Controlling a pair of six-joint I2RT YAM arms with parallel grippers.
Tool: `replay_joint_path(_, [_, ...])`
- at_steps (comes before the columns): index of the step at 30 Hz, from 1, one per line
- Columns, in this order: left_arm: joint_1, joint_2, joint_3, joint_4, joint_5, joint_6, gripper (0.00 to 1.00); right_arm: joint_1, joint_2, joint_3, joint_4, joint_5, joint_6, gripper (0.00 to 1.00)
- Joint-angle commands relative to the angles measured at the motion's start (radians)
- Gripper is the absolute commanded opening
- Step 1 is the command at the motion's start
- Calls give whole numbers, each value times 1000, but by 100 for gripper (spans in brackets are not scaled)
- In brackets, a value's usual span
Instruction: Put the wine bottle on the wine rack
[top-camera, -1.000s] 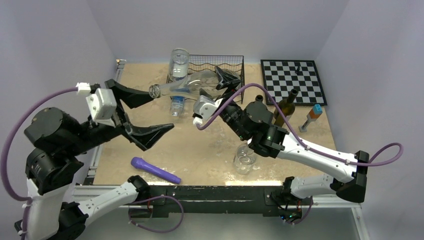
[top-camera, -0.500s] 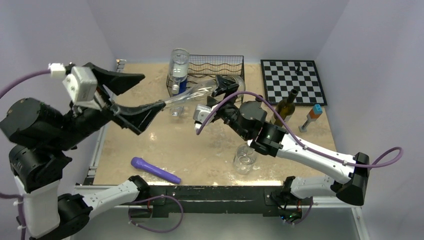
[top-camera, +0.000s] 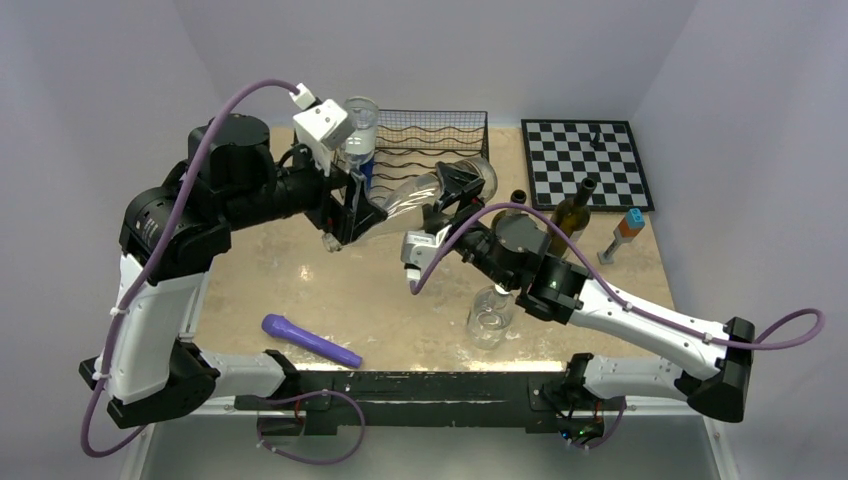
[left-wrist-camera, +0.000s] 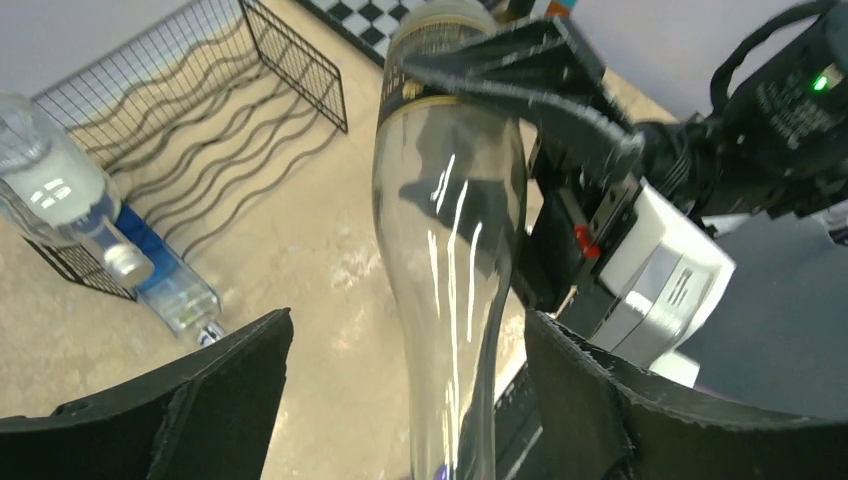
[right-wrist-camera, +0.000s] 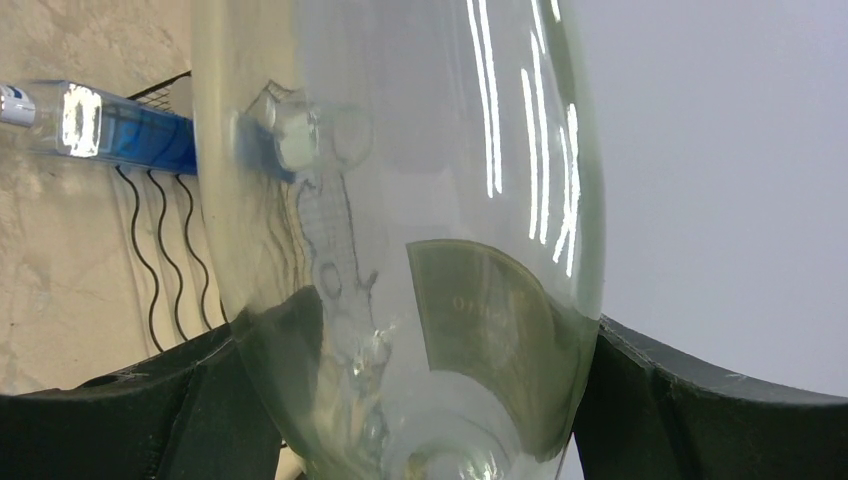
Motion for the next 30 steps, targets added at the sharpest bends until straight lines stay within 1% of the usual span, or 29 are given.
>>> replay_joint_path(1, [-2,-38,-10,-106,45,-2,86,2,-72,32,213,-19,-30,0])
replay_joint_path(5, [-2,-29,-40,-139,117,19,81,4,-60,33,227,-15,-35,0])
replay_joint_path(13, [-2,-7,-108,-150,109,35,77,22,-31,31,264,-4,-85,0])
replay_joint_path(18, [-2,18,-119,-130,62,65,76,29,-31,33,275,0,-87,0])
replay_joint_path(22, [-3,37,-129,-142,85,79,73,32,-35,35,298,7,-79,0])
replay_joint_path(26, [-4,33,-181,-139,97,82,69,35,-54,48,285,17,-21,0])
replay_joint_path(30, [-4,23,-212,-137,90,83,60,35,-57,73,269,46,28,0])
